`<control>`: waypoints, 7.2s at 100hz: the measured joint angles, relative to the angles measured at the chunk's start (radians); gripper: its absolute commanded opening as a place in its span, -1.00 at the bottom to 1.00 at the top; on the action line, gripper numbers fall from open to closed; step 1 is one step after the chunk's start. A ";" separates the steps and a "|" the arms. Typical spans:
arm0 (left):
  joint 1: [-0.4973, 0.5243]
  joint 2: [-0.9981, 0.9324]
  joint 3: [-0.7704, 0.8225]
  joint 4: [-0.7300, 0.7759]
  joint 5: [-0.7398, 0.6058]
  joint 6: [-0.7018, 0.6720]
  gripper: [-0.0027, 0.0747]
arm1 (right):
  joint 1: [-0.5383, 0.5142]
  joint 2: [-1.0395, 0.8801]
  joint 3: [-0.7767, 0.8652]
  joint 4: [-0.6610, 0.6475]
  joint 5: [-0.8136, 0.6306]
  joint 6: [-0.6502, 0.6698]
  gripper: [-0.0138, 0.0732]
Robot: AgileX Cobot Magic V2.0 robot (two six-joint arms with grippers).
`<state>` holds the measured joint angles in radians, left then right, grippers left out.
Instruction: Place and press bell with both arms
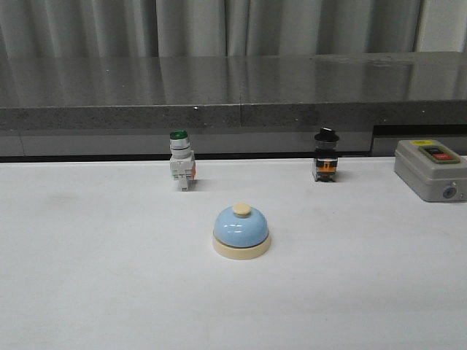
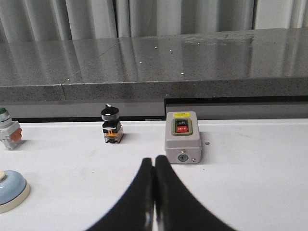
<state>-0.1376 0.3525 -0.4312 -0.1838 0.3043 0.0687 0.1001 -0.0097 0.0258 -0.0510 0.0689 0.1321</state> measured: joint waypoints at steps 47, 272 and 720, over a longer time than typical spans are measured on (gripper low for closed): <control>0.000 -0.100 0.155 0.085 -0.064 0.000 -0.98 | 0.000 0.000 0.000 0.000 0.000 0.000 -0.82; 0.116 -0.357 0.433 0.128 -0.188 0.000 -0.98 | 0.000 0.000 -0.070 0.000 -0.069 0.000 -0.82; 0.116 -0.357 0.433 0.130 -0.193 0.000 -0.98 | 0.300 1.429 -1.337 0.019 0.721 -0.122 -0.82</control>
<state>-0.0213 -0.0043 0.0014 -0.0537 0.1113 0.0687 0.4003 1.4190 -1.3114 -0.0317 0.7896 0.0105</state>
